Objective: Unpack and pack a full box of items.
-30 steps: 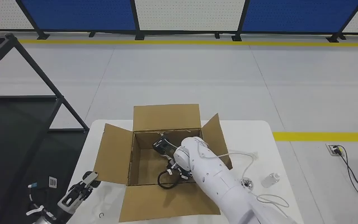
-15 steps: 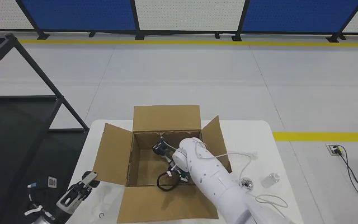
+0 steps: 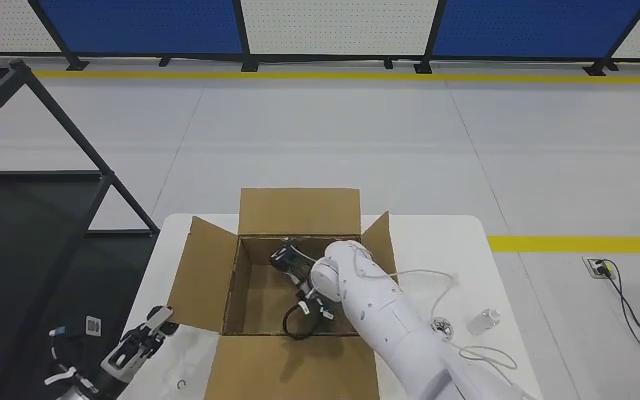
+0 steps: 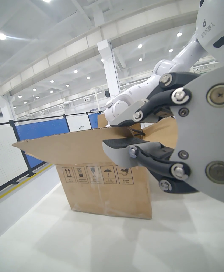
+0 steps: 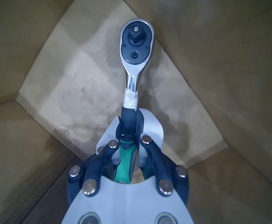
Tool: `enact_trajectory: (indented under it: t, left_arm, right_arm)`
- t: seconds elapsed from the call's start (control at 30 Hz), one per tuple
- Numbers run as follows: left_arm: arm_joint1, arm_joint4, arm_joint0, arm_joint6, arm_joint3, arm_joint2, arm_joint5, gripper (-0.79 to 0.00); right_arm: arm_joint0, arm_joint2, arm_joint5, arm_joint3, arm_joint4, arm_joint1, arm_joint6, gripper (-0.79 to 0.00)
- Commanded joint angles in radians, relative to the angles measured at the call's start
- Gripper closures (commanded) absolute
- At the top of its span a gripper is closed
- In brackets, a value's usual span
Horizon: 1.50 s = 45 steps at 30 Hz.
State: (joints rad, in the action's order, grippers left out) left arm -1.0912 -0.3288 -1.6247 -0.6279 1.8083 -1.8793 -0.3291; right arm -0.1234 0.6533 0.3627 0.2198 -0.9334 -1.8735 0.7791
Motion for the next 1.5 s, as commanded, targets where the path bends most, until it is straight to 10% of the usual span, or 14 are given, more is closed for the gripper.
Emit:
enact_trajectory:
  t: [0.0, 0.07, 0.13, 0.8, 1.3, 1.47]
  left_arm:
    - [0.000, 0.001, 0.002, 0.000, 0.000, 0.001, 0.001, -0.194]
    - [0.000, 0.001, 0.005, -0.002, 0.000, 0.003, 0.002, -0.326]
    - [0.001, 0.000, 0.008, 0.000, -0.001, 0.005, 0.007, -0.785]
    - [0.000, -0.027, 0.028, 0.013, -0.010, 0.010, 0.024, -0.785]
    - [0.001, -0.030, 0.043, 0.008, -0.021, 0.017, 0.033, -0.785]
    - [0.002, -0.031, 0.046, 0.009, -0.025, 0.017, 0.035, -0.785]
  right_arm:
    - [0.004, 0.005, 0.023, 0.004, 0.003, 0.005, -0.017, 0.000]
    - [0.007, 0.015, 0.064, 0.012, 0.012, 0.013, -0.048, 0.000]
    - [0.011, 0.021, 0.100, 0.014, 0.011, 0.024, -0.072, 0.000]
    - [-0.043, 0.120, 0.343, 0.204, 0.011, 0.162, -0.128, 0.000]
    - [-0.376, 0.368, 0.271, 0.961, 0.014, 0.339, 0.149, 0.000]
    - [-0.390, 0.375, 0.255, 0.995, 0.015, 0.343, 0.180, 0.000]
